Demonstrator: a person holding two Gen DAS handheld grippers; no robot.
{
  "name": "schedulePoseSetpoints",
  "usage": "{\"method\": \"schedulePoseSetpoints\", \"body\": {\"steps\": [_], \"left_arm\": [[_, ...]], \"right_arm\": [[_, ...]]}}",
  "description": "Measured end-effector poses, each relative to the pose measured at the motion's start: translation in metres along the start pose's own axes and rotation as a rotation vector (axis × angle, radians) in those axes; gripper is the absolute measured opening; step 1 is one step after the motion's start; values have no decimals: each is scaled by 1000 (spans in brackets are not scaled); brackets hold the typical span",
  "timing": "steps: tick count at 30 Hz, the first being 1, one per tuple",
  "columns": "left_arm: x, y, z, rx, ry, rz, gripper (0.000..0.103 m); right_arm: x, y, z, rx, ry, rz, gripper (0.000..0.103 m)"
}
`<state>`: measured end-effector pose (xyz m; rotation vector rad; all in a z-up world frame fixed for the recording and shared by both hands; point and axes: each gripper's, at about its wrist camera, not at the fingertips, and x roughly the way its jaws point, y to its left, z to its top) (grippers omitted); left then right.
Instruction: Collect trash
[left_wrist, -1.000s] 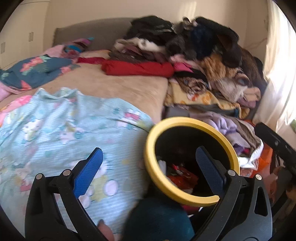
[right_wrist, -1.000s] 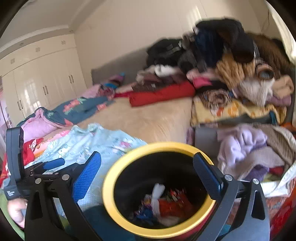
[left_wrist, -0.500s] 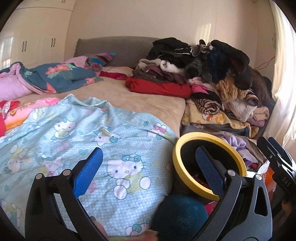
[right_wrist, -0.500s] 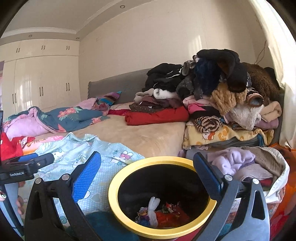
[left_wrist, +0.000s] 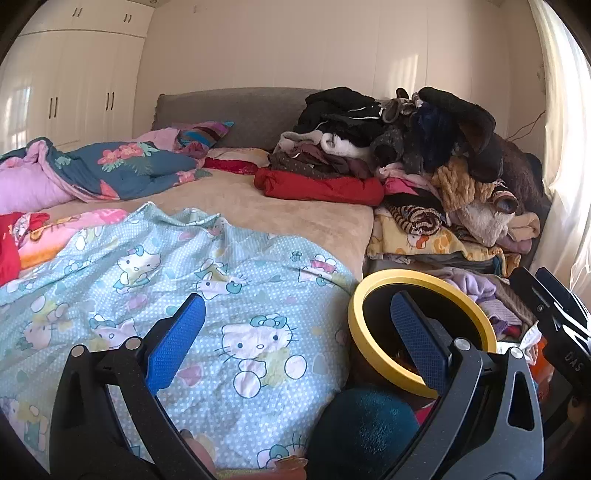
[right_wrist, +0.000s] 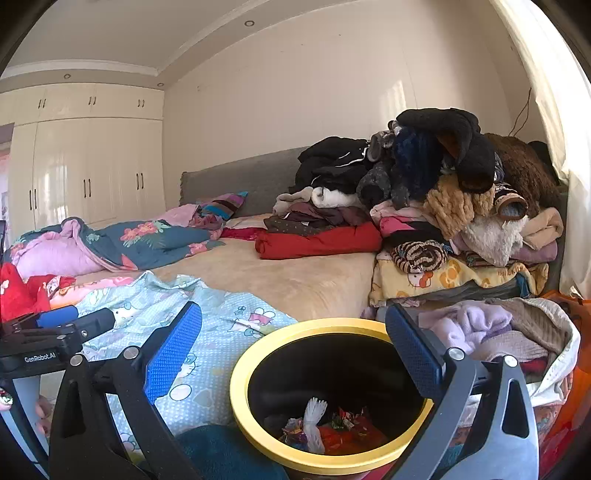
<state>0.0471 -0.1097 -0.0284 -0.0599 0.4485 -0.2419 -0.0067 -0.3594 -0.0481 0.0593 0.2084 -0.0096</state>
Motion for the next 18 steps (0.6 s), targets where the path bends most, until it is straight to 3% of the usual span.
{"method": "schedulePoseSetpoints", "body": {"steps": [18], "left_arm": [[-3, -4, 0, 4, -13, 1, 92]], "right_arm": [[-1, -1, 0, 3, -10, -5, 97]]}}
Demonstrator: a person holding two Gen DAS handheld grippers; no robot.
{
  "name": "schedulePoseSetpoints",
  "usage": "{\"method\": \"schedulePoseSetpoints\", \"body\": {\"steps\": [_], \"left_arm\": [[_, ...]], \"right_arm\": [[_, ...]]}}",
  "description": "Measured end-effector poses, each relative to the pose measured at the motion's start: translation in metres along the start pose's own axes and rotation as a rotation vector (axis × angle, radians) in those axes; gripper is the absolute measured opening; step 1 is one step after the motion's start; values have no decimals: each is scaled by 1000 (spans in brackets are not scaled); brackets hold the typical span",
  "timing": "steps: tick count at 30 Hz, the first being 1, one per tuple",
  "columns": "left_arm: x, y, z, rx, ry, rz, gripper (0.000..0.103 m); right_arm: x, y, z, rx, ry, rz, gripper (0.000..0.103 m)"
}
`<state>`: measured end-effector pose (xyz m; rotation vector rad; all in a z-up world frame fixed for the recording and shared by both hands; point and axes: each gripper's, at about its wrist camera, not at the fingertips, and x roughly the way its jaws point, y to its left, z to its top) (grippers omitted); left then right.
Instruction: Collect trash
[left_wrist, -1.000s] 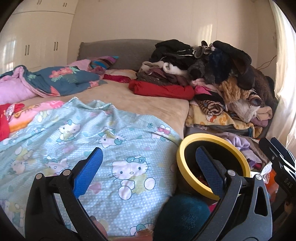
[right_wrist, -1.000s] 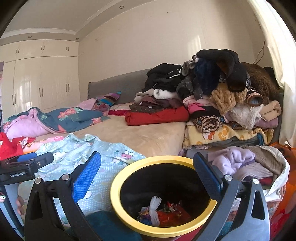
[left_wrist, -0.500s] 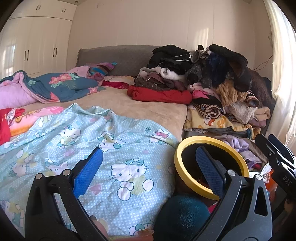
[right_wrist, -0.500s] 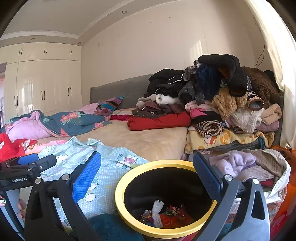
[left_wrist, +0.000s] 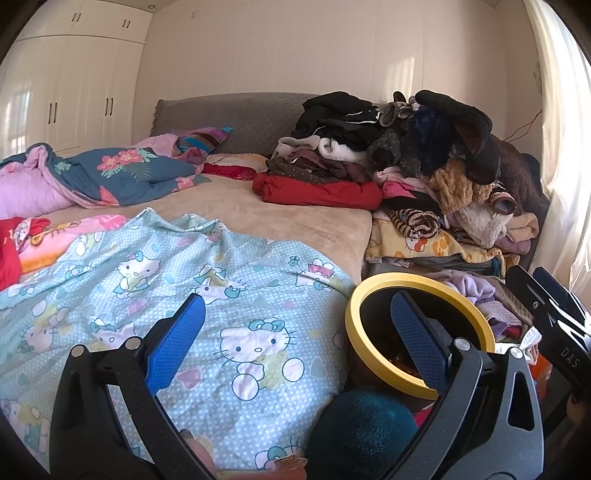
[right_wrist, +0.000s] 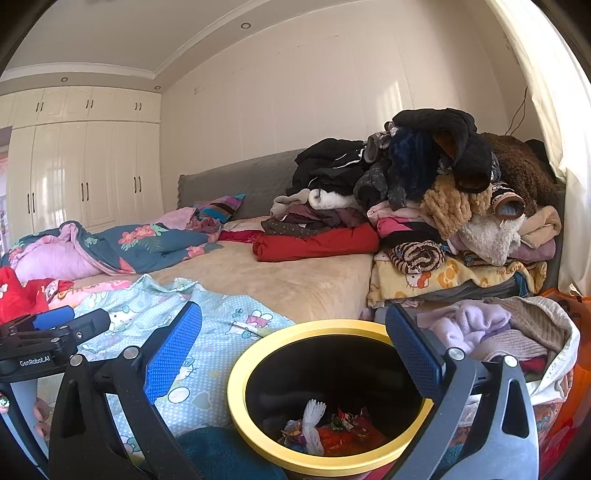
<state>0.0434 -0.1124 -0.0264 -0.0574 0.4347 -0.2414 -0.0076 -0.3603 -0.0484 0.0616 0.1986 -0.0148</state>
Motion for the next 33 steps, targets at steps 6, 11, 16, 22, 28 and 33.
{"method": "schedulePoseSetpoints", "body": {"steps": [6, 11, 16, 22, 28, 33], "left_arm": [[-1, 0, 1, 0, 0, 1, 92], [-1, 0, 0, 1, -1, 0, 92], [-1, -1, 1, 0, -3, 0, 92], [-1, -1, 1, 1, -1, -1, 92], [-1, -1, 1, 1, -2, -3, 92], [3, 2, 3, -28, 16, -2, 92]], "right_arm": [[0, -2, 0, 0, 1, -2, 97], [0, -2, -1, 1, 0, -2, 97], [0, -3, -1, 0, -1, -4, 97], [0, -3, -1, 2, 0, -3, 97], [0, -3, -1, 2, 0, -3, 97], [0, -3, 0, 6, -1, 2, 97]]}}
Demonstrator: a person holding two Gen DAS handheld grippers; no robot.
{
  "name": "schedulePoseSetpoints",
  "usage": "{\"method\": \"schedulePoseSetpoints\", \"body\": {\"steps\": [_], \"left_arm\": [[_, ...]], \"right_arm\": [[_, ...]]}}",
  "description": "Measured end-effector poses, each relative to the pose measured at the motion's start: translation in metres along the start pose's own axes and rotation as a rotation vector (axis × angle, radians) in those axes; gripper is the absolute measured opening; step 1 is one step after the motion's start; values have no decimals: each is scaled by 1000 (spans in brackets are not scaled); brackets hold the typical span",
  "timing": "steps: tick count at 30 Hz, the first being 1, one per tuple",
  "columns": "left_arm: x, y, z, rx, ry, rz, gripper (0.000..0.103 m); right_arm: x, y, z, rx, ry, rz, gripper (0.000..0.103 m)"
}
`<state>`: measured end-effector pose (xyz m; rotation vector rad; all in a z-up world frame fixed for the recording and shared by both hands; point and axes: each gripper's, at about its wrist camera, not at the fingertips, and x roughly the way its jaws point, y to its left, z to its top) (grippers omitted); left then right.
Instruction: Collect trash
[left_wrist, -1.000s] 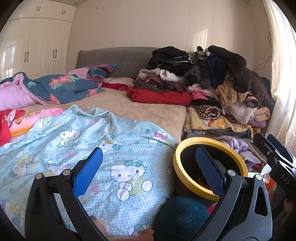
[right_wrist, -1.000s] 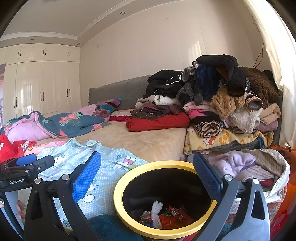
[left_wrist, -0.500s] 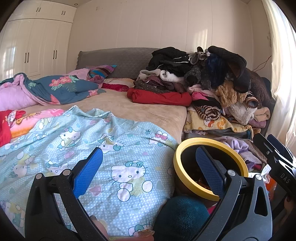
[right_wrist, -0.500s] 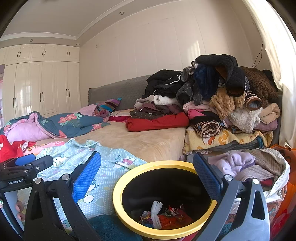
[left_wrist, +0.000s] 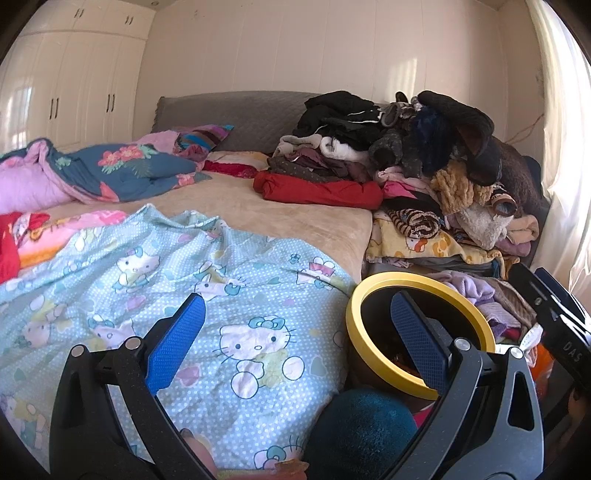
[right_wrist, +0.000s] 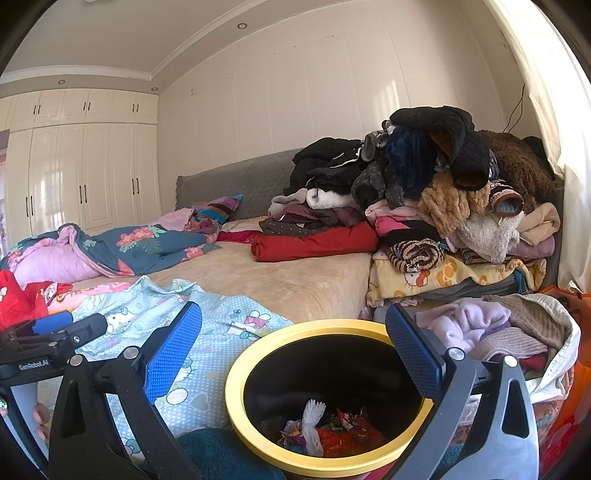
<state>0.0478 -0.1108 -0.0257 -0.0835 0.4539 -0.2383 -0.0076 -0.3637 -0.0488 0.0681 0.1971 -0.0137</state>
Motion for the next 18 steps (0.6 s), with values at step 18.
{"method": "schedulePoseSetpoints", "body": {"steps": [18], "left_arm": [[-38, 333, -49, -502, 278, 978, 92]], "right_arm": [[122, 364, -102, -298, 739, 745, 97]]}}
